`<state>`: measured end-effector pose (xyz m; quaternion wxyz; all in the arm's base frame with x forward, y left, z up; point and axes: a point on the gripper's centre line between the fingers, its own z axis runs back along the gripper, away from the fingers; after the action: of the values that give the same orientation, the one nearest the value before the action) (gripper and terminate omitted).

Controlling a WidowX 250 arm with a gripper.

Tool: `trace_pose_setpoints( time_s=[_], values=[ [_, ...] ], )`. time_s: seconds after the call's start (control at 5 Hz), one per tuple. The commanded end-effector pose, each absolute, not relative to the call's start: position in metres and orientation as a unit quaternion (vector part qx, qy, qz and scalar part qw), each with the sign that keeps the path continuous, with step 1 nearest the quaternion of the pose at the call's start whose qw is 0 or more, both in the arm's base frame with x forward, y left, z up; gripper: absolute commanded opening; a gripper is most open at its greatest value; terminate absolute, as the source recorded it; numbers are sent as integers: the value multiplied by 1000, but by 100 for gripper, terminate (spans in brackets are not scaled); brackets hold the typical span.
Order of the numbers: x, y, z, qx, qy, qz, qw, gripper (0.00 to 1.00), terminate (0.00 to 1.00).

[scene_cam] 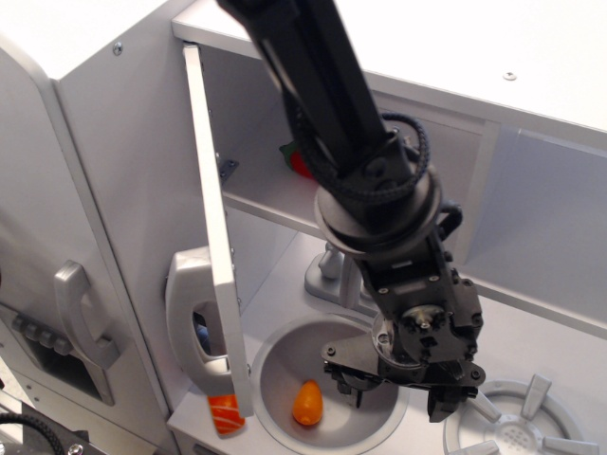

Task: Close microwave

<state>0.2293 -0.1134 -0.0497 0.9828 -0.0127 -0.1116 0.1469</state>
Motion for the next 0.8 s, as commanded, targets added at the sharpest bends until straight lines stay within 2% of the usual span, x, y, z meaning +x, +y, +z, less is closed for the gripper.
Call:
trace_pose_setpoints(
  time_s=[0.0, 0.2, 0.6],
  values=[
    [229, -113, -50, -13, -112, 147, 983, 100, 0],
    [232, -117, -14, -31, -125, 161, 979, 100, 0],
    [231, -110, 71, -96, -121, 199, 968, 100, 0]
  ],
)
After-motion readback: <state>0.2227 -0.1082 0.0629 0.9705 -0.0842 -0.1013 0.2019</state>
